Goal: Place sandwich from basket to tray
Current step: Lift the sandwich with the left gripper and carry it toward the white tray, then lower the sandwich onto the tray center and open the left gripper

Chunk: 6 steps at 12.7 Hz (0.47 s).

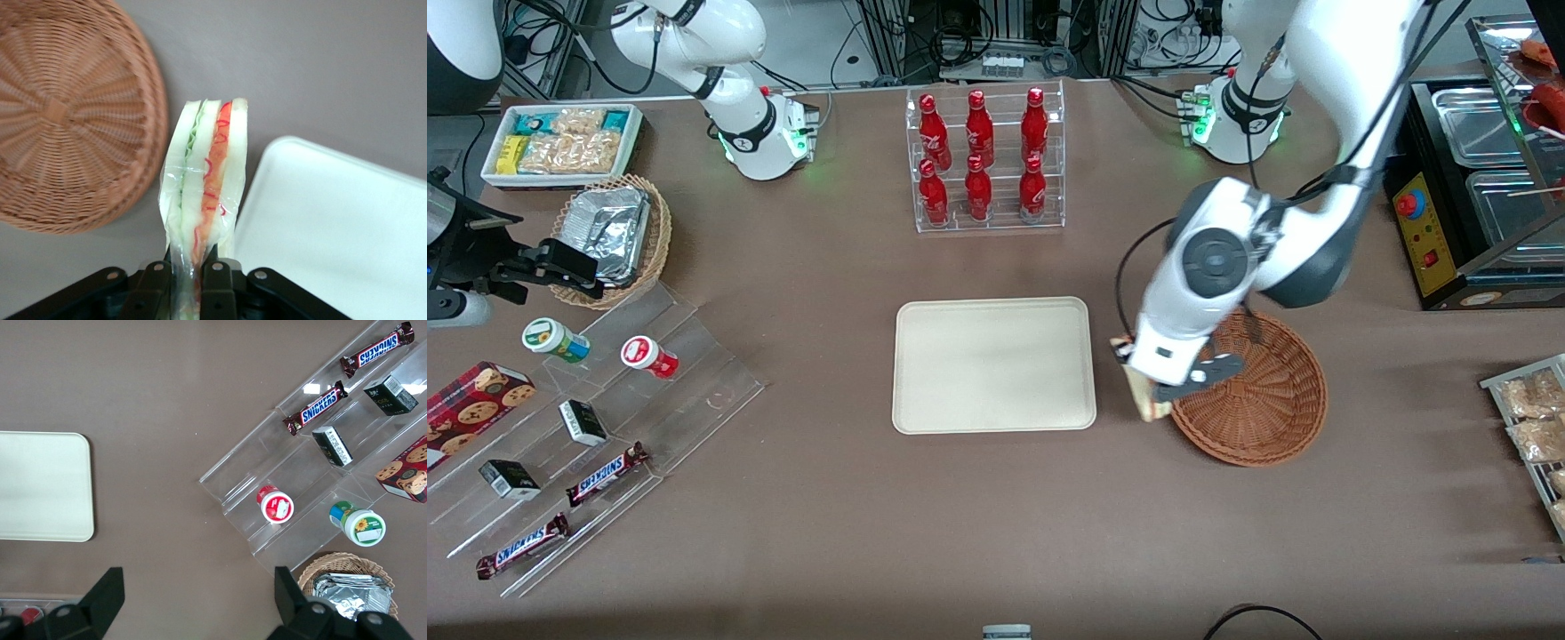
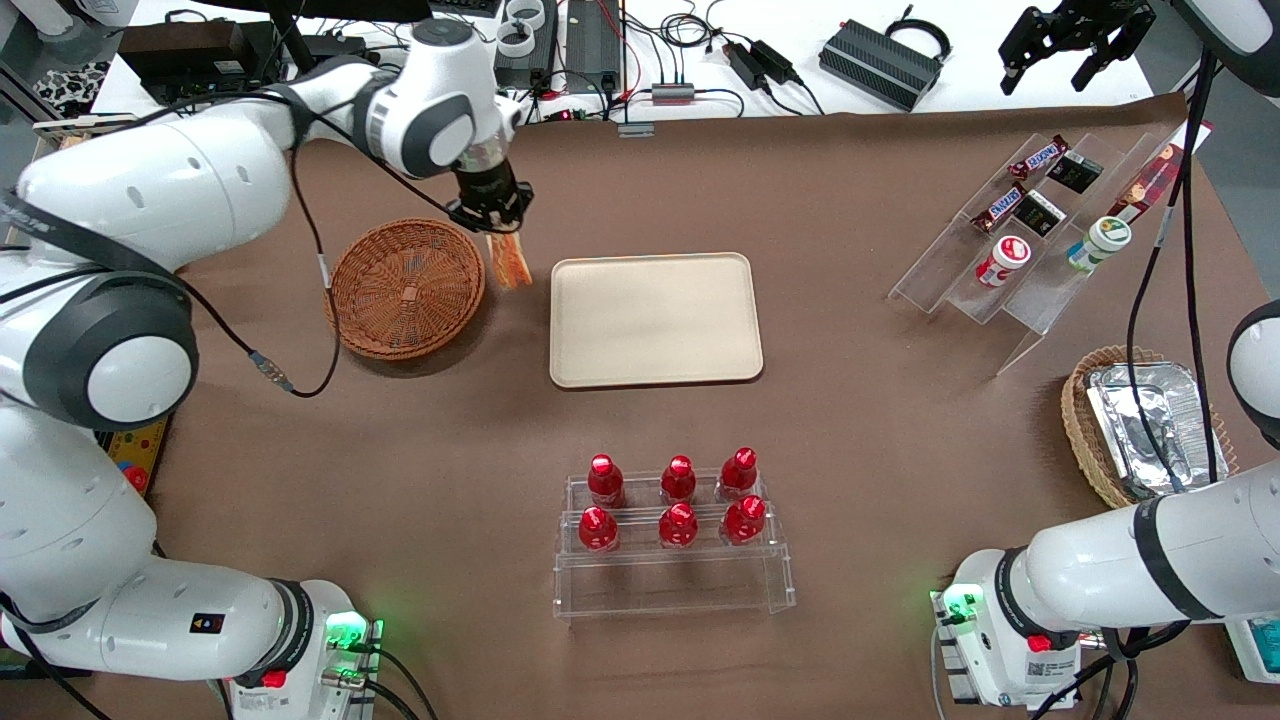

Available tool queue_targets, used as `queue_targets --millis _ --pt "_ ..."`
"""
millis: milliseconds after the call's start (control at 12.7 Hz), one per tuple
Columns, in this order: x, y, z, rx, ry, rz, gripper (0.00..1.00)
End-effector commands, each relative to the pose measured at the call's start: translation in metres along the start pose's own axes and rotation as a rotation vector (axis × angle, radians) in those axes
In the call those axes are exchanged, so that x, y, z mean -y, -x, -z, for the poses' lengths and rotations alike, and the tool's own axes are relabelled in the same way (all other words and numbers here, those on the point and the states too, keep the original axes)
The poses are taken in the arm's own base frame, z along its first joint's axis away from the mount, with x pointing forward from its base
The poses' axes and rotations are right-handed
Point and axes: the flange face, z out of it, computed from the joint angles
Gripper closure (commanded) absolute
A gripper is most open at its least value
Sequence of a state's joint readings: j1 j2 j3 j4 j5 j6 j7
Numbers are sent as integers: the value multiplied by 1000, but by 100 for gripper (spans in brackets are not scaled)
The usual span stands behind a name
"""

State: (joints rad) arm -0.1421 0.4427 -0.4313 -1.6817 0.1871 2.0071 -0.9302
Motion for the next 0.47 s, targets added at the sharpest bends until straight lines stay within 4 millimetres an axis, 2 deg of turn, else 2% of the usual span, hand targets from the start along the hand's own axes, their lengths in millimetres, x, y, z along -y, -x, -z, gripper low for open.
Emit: queue_targets --millis 0,79,158,316,395 --pt "-43 17 -23 -7 -20 -106 100" --pt "-66 38 -32 -13 -33 -160 100" --pt "-79 53 -41 -8 -41 -191 100" --pt "-101 70 -61 16 -44 -220 100" --pt "-104 72 -70 24 -42 -218 100"
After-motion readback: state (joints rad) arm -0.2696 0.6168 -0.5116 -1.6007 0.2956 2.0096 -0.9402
